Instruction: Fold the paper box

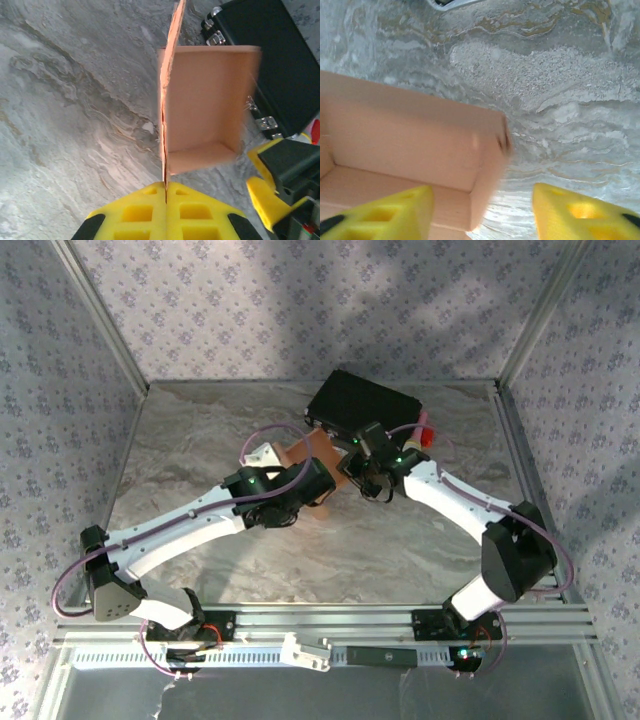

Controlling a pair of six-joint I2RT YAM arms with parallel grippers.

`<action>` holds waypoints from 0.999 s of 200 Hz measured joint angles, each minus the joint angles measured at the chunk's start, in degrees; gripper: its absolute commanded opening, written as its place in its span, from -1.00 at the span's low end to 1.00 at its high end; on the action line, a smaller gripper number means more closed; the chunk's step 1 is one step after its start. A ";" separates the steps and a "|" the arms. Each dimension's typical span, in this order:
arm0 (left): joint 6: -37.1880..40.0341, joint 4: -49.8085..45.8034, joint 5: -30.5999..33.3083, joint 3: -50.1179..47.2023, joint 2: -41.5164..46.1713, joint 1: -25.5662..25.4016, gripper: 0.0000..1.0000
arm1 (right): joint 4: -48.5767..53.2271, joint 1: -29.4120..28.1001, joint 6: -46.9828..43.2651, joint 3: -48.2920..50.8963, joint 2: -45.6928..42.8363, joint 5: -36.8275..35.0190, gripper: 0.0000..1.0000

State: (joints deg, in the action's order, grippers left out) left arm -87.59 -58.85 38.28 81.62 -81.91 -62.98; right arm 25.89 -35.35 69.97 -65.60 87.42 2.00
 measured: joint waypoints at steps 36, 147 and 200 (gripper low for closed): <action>5.68 -2.40 0.13 0.48 0.04 2.03 -1.00 | 0.70 -0.44 -0.59 1.25 -5.75 -0.04 0.52; 39.43 -3.78 -20.50 8.37 0.70 14.95 -1.00 | -0.83 2.60 -10.12 6.43 -12.04 1.95 0.32; 61.66 -12.22 -35.32 21.07 -8.61 15.65 -1.00 | -1.33 9.77 -28.94 4.81 -15.74 7.72 0.14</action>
State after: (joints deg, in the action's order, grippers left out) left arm -25.93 -71.07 2.96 102.69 -90.52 -47.33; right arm 24.56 -25.58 41.04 -60.80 71.68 9.72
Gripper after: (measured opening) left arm 0.046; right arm 0.574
